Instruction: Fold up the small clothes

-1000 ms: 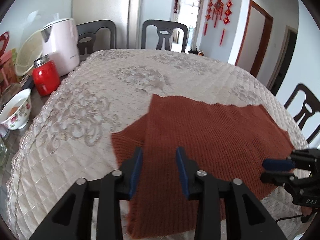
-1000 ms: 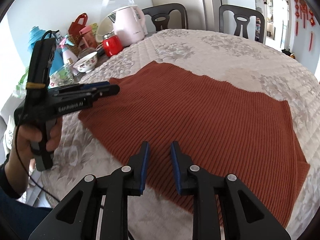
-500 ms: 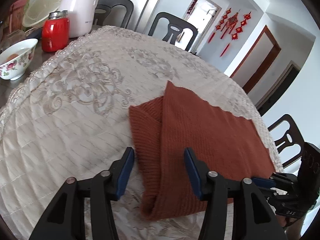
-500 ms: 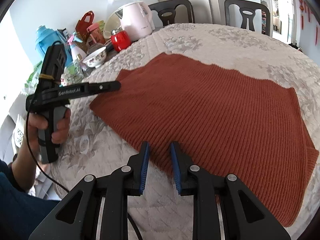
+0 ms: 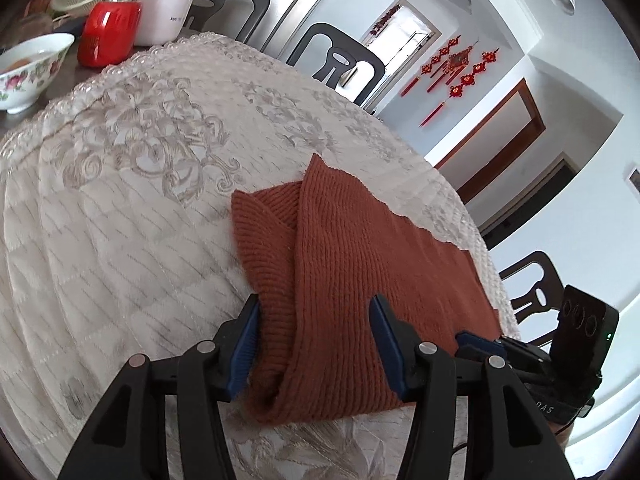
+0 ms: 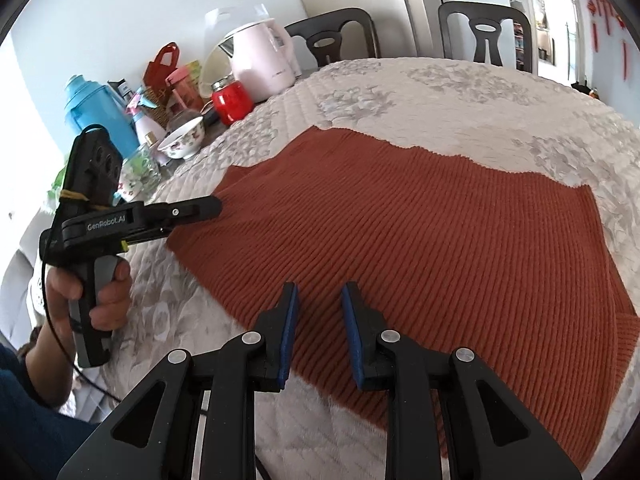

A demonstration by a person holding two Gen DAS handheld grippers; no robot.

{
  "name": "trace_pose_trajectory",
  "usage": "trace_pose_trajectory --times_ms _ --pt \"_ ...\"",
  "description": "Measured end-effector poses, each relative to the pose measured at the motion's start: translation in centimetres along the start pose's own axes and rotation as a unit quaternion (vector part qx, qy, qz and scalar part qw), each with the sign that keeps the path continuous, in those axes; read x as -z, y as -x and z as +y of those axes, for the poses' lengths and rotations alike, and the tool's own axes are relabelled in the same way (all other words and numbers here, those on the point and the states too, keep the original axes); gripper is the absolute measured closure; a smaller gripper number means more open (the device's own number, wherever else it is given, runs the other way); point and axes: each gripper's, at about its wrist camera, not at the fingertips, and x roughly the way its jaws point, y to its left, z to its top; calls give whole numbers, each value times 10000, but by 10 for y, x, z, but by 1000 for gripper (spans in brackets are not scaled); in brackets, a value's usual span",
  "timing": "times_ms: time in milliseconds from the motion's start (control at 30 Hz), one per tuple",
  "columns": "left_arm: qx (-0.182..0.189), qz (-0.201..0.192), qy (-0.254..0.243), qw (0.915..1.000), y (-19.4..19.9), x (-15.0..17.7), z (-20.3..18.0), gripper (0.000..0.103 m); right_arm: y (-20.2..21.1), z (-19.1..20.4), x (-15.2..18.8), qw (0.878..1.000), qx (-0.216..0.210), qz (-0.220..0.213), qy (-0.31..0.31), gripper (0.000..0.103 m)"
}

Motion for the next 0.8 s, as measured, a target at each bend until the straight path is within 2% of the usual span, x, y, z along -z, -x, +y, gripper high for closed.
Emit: trace_pose_trajectory --times_ms 133,300,367,633,767,800 --pt "96 18 12 10000 -3 -2 -1 47 1 -2 1 10000 -45 -27 -58 80" --pt "14 -94 5 10000 -14 -19 4 47 -1 -2 1 9999 -99 -38 -12 80" --pt "105 -110 72 9999 -18 -23 7 47 -2 -3 0 9999 -129 -25 -25 80" --pt "313 -53 40 9995 -13 -5 -2 47 -2 -4 -1 9998 -170 62 22 79" --pt "236 -32 -39 9997 -15 -6 -6 48 -3 -5 -3 9998 -193 90 -14 79" --pt "200 -20 -61 9998 -16 -6 -7 51 -3 -5 -3 9998 -192 101 -21 79"
